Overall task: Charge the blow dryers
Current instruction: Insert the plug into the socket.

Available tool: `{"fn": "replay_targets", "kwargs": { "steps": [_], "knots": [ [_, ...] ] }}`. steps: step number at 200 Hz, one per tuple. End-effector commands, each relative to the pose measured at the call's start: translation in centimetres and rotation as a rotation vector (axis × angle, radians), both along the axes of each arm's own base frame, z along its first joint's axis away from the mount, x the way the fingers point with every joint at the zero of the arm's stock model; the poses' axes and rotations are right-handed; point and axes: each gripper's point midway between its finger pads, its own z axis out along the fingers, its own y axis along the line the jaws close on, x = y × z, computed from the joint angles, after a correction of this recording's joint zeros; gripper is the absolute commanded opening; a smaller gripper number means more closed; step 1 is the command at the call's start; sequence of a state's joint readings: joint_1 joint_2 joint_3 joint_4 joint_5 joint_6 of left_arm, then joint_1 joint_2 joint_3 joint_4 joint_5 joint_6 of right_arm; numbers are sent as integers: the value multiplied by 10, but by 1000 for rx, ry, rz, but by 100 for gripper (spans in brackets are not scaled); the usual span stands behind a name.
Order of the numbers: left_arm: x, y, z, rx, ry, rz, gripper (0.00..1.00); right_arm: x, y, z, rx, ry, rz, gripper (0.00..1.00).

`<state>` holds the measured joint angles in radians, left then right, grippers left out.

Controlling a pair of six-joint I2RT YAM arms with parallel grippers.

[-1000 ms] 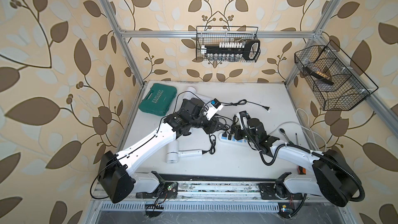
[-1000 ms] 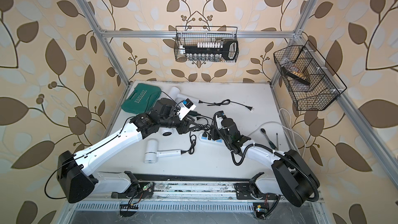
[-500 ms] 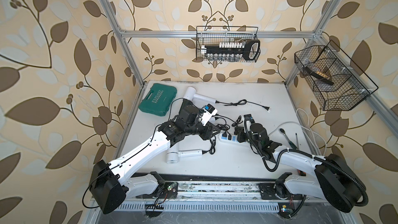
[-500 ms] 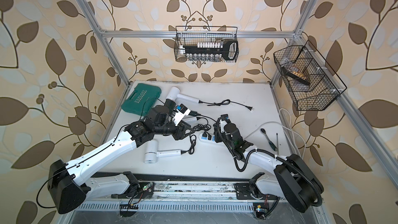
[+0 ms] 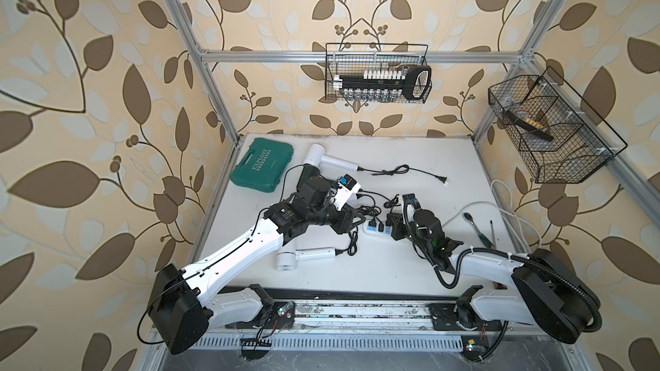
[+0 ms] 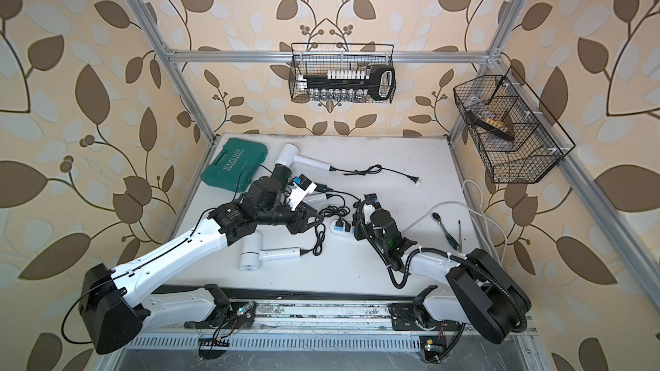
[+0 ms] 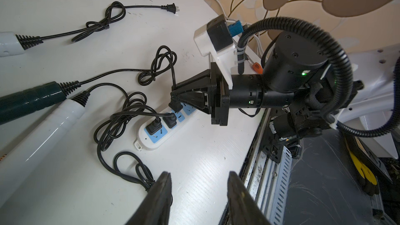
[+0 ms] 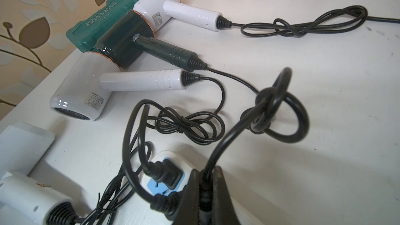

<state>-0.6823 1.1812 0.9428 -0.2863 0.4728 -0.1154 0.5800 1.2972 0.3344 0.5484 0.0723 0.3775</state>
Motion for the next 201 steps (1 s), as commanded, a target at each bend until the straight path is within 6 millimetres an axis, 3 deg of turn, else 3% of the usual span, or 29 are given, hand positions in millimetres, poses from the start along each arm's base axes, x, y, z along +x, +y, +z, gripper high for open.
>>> {"fn": "replay_targets", "kwargs": {
  "steps": [1, 45, 101, 201],
  "knots": [
    [-4, -4, 7, -24, -15, -17, 44, -5, -3, -3, -7, 0, -7, 0],
    [-4, -2, 8, -19, -23, -12, 44, -11, -5, 1, -17, -9, -7, 0],
    [-4, -1, 9, -21, -24, -10, 44, -16, -8, -7, -25, 1, -11, 0],
    [-4, -1, 7, -13, -22, -11, 44, -10, -3, -6, -9, -17, -4, 0]
  ]
}}
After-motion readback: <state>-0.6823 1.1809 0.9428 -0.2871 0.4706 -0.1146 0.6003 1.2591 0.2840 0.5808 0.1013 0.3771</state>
